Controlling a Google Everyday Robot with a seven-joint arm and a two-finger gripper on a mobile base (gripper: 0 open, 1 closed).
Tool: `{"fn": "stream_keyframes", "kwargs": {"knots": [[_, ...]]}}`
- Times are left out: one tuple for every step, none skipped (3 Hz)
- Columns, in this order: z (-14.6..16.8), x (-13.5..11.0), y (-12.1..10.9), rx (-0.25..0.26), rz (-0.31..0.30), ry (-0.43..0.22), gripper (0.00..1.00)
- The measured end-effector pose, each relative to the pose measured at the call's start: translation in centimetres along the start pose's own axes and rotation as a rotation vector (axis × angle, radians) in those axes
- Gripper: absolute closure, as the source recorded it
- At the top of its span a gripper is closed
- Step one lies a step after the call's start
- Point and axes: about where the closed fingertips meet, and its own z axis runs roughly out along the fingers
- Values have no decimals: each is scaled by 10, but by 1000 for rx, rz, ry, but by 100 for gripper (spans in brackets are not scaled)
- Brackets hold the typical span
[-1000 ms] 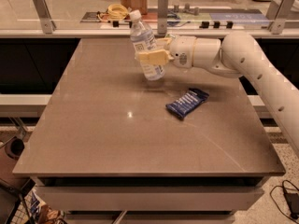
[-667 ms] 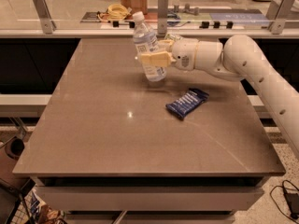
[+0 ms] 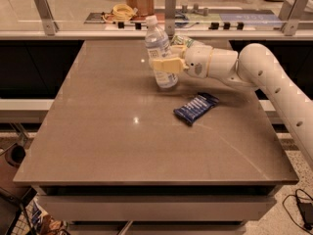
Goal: Place blue plastic bottle upright
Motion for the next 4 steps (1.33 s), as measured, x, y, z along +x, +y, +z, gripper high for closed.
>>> {"fn": "stream_keyframes", "kwargs": {"knots": [[-6,10,-10,16,22,-8,100],[-8,11,-13,27,23,-3,100],[-8,9,-13,27,23,-3,82],[-8,8,-13,27,23,-3,59]]}}
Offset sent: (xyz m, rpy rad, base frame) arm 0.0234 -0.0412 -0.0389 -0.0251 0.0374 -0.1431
